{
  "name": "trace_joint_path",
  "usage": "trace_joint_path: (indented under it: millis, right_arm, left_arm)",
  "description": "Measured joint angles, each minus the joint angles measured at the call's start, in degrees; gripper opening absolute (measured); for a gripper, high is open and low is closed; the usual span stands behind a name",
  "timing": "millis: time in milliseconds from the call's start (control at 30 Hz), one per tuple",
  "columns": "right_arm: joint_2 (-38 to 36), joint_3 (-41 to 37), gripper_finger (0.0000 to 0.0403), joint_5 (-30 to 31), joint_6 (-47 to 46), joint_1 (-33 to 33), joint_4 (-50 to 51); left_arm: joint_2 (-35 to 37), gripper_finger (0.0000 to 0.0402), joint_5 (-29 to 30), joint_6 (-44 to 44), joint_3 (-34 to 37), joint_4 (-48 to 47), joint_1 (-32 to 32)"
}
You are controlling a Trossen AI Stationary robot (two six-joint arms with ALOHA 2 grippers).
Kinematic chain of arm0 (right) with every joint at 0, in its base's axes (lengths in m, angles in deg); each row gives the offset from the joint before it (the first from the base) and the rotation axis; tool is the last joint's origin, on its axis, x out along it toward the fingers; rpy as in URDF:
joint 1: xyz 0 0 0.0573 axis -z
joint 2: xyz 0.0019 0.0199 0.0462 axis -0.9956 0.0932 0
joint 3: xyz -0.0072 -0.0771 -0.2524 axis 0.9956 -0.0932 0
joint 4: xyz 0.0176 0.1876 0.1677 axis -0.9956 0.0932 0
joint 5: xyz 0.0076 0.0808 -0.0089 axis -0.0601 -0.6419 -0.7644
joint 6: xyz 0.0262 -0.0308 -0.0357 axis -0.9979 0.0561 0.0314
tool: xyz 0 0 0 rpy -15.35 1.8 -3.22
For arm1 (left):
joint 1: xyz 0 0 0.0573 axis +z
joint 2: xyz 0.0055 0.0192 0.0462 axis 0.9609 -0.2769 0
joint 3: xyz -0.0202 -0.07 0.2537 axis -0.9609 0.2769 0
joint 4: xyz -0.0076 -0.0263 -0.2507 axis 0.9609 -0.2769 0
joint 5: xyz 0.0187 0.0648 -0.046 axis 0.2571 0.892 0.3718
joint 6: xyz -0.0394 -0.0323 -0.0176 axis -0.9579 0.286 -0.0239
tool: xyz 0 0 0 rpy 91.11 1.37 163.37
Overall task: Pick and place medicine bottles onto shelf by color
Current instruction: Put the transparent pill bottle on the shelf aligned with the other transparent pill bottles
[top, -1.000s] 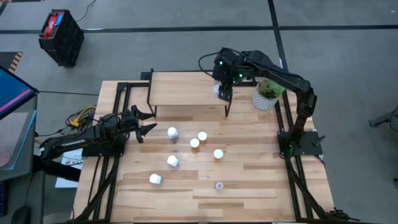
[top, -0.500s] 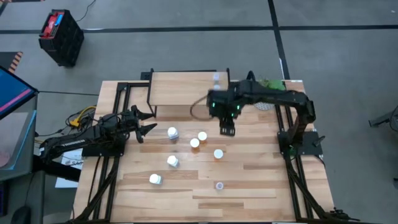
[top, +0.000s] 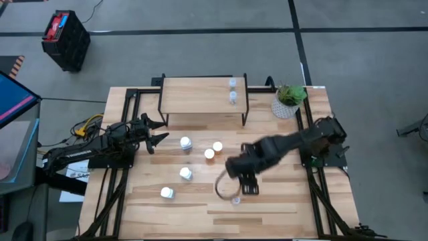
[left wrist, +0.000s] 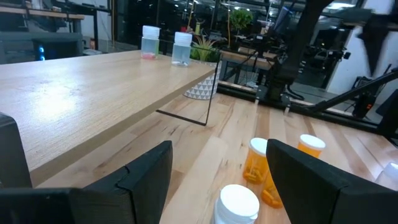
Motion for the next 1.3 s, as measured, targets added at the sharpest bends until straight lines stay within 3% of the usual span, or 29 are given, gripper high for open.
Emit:
trace_joint_path:
  millis: [300, 500, 900, 1033, 1300]
  right_arm:
    - [0.2, -6.8, 0.0248, 10.3, -14.5, -7.8, -9.5]
    - [0.2, -11.4, 0.0248, 10.4, -17.6, -9.4, -18.0]
    - [1.9, -16.4, 0.0248, 10.4, -14.8, -9.6, -23.7]
    - [5.2, -16.5, 0.0248, 7.6, -9.8, -9.7, -25.5]
    - [10.4, -16.5, 0.0248, 1.7, -10.1, -9.8, -25.9]
  left_arm:
    - [0.0, 0.0248, 0.0, 0.0, 0.0, 0.0, 0.0]
    - [0.0, 0.0248, -0.1, 0.0, 0.0, 0.0, 0.0]
    - [0.0, 0.0248, -0.1, 0.0, 0.0, 0.0, 0.0]
    - [0.0, 0.0248, -0.2, 0.0, 0.0, 0.0, 0.0]
    - [0.0, 0.0248, -0.2, 0.0, 0.0, 0.0, 0.0]
